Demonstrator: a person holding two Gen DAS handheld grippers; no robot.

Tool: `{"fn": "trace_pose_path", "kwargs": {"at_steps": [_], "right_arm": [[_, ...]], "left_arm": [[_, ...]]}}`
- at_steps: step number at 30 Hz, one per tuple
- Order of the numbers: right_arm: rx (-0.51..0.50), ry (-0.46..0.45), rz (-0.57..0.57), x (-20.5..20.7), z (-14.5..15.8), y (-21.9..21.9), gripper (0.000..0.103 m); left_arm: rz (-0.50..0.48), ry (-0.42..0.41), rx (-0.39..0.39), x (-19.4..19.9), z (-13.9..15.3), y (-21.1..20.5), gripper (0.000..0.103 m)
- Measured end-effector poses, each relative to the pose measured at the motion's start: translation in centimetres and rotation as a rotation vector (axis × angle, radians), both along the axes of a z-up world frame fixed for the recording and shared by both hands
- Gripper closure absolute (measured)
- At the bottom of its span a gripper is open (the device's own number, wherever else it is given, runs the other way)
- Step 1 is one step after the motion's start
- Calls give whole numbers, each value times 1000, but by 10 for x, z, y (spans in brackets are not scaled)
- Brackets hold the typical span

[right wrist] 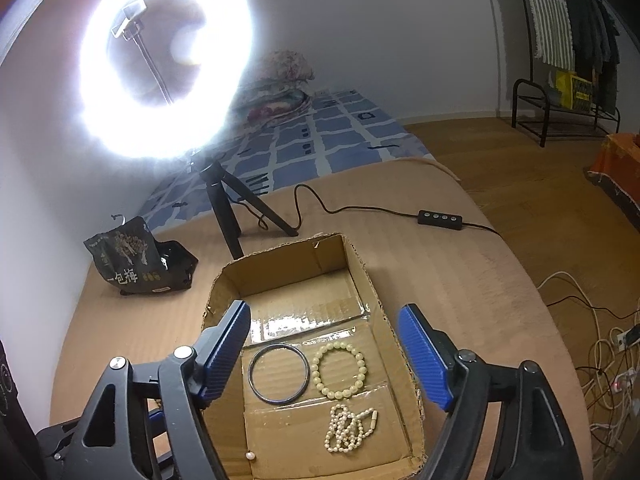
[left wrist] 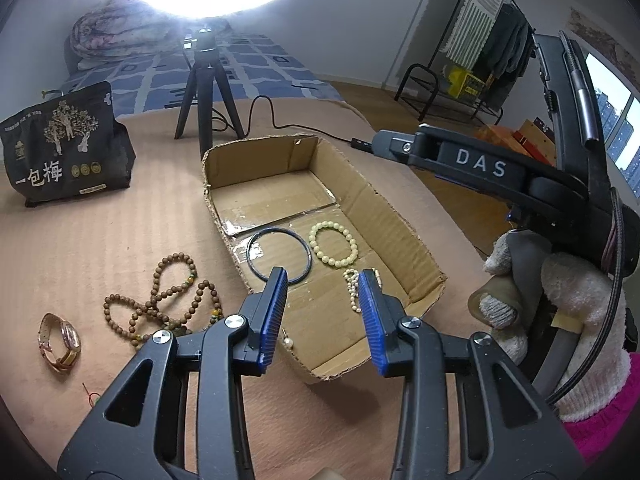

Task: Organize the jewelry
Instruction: 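Open left tool over the box while right tool releases the bracelet, then move left tool toward the brown leather watch while right tool approaches the wooden bead mala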

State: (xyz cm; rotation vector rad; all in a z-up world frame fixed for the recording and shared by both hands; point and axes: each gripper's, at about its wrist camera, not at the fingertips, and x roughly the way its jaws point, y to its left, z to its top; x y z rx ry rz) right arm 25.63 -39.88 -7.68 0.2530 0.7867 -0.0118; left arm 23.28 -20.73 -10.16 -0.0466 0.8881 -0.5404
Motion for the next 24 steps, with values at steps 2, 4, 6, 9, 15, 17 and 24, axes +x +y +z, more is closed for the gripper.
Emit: {"fn": "trace_pose_path", "kwargs": {"at_steps": [2, 4, 6, 9, 15, 17, 24], "right_arm": [[-2, -2, -4, -1, 1, 0, 19], [-1, -4, -8, -4, 2, -1, 19], [4, -5, -7, -7, 3, -1, 18], [8, -16, -3, -13, 8, 1, 18], [29, -60, 15, -26, 24, 10, 18], [33, -75, 26, -30, 29, 17, 17], [35, -94, 84, -39, 38, 47, 16]], "left_arm": [[6, -2, 5, -1, 1, 4, 66], [13, -3, 6, -2, 1, 9, 66], [26, -3, 6, -2, 3, 16, 66], [50, 0, 0, -2, 6, 30, 66], [111, -5, 6, 1, 11, 65, 66], [132, -6, 9, 1, 12, 76, 66], [236, -12, 15, 5, 22, 129, 66]]}}
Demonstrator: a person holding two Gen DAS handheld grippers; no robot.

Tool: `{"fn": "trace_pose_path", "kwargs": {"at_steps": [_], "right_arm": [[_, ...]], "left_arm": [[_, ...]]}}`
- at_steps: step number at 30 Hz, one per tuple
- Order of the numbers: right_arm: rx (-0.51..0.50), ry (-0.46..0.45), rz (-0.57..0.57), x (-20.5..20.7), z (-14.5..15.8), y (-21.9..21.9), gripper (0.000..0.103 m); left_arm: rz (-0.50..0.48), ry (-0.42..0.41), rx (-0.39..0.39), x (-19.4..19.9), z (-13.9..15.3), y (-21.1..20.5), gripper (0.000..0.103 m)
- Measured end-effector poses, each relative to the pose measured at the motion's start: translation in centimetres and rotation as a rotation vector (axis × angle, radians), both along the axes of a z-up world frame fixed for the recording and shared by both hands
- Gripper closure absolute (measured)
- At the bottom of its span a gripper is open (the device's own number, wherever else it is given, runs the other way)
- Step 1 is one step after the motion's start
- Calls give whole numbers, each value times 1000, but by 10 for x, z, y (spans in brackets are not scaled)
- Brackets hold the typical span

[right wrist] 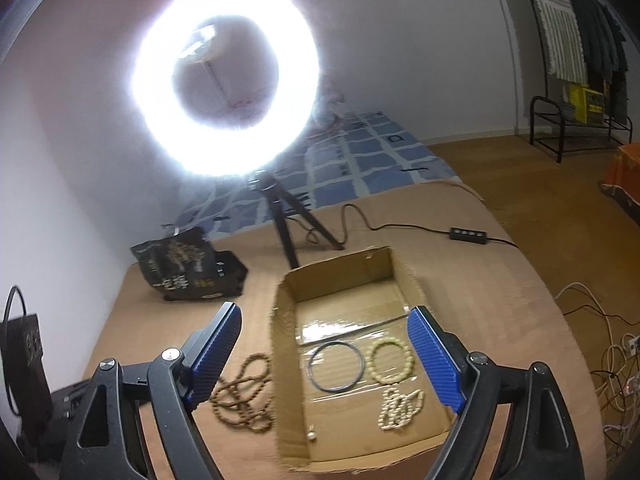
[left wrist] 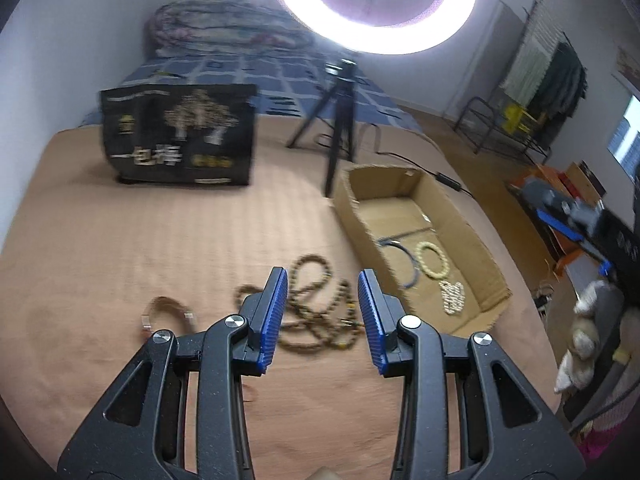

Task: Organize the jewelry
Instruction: 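Move left tool toward the brown leather watch while right tool approaches the wooden bead mala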

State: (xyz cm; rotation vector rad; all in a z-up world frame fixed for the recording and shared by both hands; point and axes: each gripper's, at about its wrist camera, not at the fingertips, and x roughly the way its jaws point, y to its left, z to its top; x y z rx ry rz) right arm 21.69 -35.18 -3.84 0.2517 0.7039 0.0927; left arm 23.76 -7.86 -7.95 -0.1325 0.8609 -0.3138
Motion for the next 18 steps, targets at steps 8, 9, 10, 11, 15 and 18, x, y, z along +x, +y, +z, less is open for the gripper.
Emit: {"fn": "trace_pose_path", "kwargs": {"at_steps": [8, 9, 10, 11, 15, 18], "right_arm": [[-32, 17, 139, -15, 1, 47, 14], [-37, 24, 159, -16, 0, 53, 13], [-46, 33, 183, -18, -1, 62, 13], [-58, 42, 210, -19, -2, 71, 13], [-87, 82, 281, -21, -12, 98, 11], [-104, 116, 319, -22, -24, 117, 11]], "left_arm": [[89, 21, -4, 5, 3, 49, 66], [95, 27, -4, 6, 3, 54, 66], [98, 34, 0, 6, 2, 60, 66], [99, 41, 6, 7, 1, 64, 66], [111, 68, 13, 8, -3, 86, 66], [132, 99, -20, 9, -8, 104, 66]]}}
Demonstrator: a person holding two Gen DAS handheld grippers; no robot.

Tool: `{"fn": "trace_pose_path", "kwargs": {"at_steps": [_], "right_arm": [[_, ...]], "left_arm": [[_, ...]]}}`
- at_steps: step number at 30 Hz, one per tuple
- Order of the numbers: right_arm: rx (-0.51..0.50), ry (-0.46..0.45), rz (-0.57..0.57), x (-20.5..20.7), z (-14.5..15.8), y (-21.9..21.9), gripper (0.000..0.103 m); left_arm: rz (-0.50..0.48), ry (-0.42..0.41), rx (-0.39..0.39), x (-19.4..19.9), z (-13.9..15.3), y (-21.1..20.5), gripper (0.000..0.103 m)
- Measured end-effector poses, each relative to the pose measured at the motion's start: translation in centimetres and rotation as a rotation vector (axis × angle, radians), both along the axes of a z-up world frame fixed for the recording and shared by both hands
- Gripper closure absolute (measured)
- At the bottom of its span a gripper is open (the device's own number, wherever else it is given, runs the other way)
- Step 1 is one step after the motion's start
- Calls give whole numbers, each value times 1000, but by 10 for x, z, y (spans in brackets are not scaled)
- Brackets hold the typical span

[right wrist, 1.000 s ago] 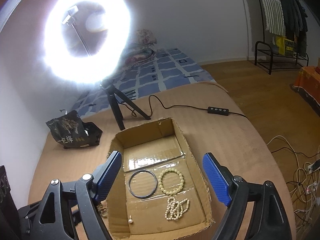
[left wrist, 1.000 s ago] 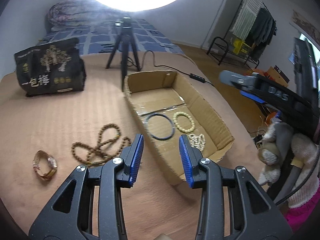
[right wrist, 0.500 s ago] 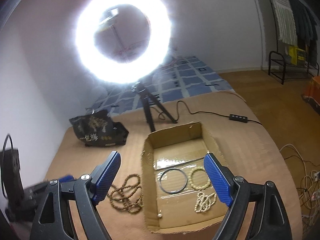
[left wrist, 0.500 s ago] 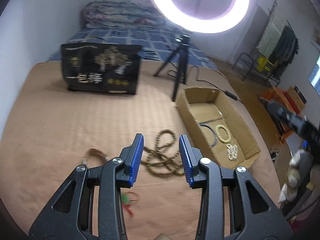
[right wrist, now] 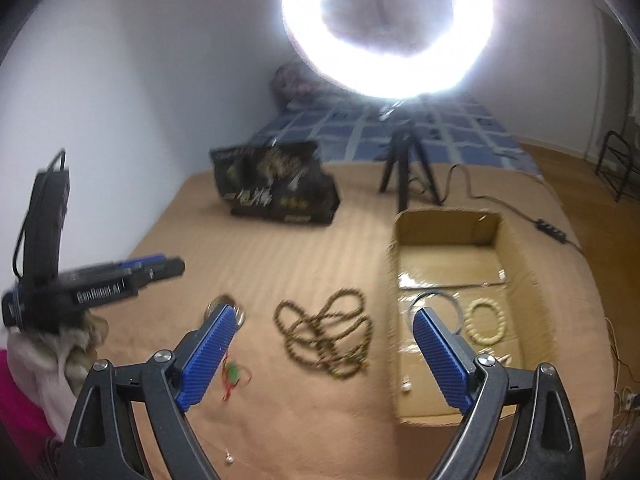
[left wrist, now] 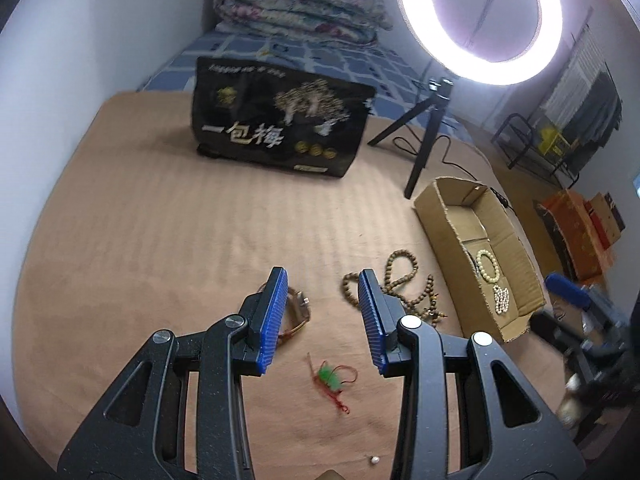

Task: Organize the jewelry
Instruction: 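Move left tool toward the brown leather watch while right tool approaches the wooden bead mala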

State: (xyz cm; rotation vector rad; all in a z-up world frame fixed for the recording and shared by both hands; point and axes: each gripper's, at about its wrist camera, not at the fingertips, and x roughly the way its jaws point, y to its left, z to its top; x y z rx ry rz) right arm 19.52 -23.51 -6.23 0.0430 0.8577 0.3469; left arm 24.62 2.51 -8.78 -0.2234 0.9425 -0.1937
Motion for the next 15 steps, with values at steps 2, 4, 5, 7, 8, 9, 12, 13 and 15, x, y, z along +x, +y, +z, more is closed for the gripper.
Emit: {"fn": "trace_pose_path", "kwargs": {"at_steps": [2, 4, 5, 7, 8, 9, 12, 13, 15], "right_arm": [[-14, 27, 33, 0, -11, 13, 10], [-35, 53, 59, 2, -21, 24, 10], [-42, 61, 63, 2, -27, 29, 10], [-52, 88, 61, 5, -38, 34, 10], [-53, 102, 59, 7, -44, 35, 10], [-51, 110, 55, 9, -50, 35, 10], [-53, 141, 43, 16, -64, 37, 10], [-59, 149, 46, 17, -68, 38, 10], [-84, 160, 51, 20, -76, 43, 10]], "left_arm": [[19, 14, -15, 1, -5, 10, 66], [28, 32, -25, 3, -11, 17, 66], [31, 41, -25, 4, -14, 19, 66], [40, 69, -30, 7, -24, 23, 66], [48, 85, -36, 9, -29, 24, 66], [52, 99, -45, 11, -34, 25, 66], [53, 126, -45, 14, -44, 24, 66], [53, 132, -42, 15, -47, 23, 66], [56, 155, -39, 18, -56, 21, 66]]}}
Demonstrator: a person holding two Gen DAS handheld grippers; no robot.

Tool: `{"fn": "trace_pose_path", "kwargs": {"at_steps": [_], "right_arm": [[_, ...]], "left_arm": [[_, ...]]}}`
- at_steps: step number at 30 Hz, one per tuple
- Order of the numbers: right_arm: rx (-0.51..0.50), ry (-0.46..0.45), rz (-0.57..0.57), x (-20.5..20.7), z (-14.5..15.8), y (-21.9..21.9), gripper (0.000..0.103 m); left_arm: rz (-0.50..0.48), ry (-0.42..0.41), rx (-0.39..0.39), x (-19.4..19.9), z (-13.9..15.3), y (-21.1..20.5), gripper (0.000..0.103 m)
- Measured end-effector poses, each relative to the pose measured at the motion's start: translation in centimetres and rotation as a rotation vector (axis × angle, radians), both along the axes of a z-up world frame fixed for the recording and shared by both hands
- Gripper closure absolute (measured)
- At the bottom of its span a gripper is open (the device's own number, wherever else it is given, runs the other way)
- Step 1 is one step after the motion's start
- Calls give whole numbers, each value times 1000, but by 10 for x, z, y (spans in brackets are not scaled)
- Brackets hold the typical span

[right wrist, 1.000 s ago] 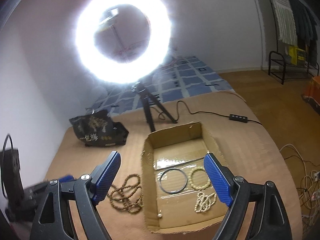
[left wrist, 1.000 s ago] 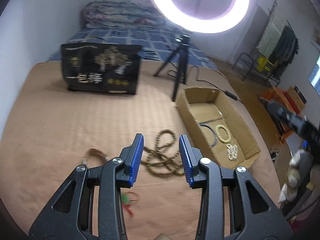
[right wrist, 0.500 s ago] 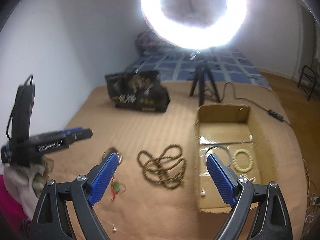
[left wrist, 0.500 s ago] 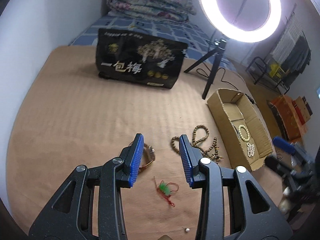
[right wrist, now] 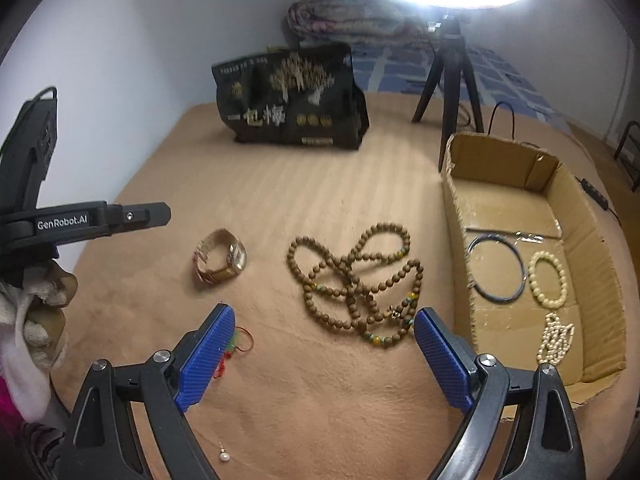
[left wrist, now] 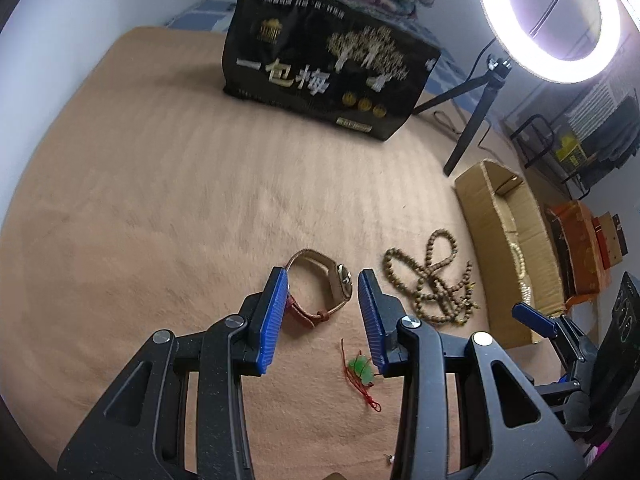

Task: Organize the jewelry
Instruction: 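Move left tool toward the brown leather watch while right tool approaches the wooden bead mala, then close left tool on the watch strap while right tool grasps the wooden bead mala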

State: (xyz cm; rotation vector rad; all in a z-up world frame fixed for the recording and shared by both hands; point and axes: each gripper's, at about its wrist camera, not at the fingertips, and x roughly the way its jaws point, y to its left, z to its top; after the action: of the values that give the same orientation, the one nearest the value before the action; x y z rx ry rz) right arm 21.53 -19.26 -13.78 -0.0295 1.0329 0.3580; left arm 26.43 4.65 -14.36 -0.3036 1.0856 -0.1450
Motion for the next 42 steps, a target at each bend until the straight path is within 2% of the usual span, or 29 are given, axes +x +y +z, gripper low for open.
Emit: {"fn": "trace_pose_path", "kwargs": {"at_steps": [5, 11, 15, 24, 28, 31, 33, 38, 42], "right_arm": [[-29, 25, 12, 9, -15, 9, 10], [-62, 51, 32, 23, -31, 19, 10], [-130, 38, 53, 29, -38, 29, 10], [-197, 22, 99, 35, -44, 47, 10], [-267, 14, 97, 39, -48, 57, 11], [-314, 15, 90, 45, -52, 63, 13], [-330, 36, 88, 51, -57, 65, 19], [-315, 88, 72, 63, -67, 63, 21], [-248, 115, 52, 67, -71, 56, 23]], "left_arm": [[-11, 31, 13, 3, -16, -3, 66], [9, 64, -14, 9, -28, 3, 66], [17, 80, -35, 14, -33, 5, 66], [12, 92, -20, 21, -42, 3, 66], [16, 98, -16, 22, -45, 5, 66], [15, 100, -12, 22, -46, 5, 66], [15, 101, -8, 23, -48, 5, 66], [7, 110, -2, 24, -52, 4, 66], [-4, 120, 15, 27, -57, -1, 66]]}}
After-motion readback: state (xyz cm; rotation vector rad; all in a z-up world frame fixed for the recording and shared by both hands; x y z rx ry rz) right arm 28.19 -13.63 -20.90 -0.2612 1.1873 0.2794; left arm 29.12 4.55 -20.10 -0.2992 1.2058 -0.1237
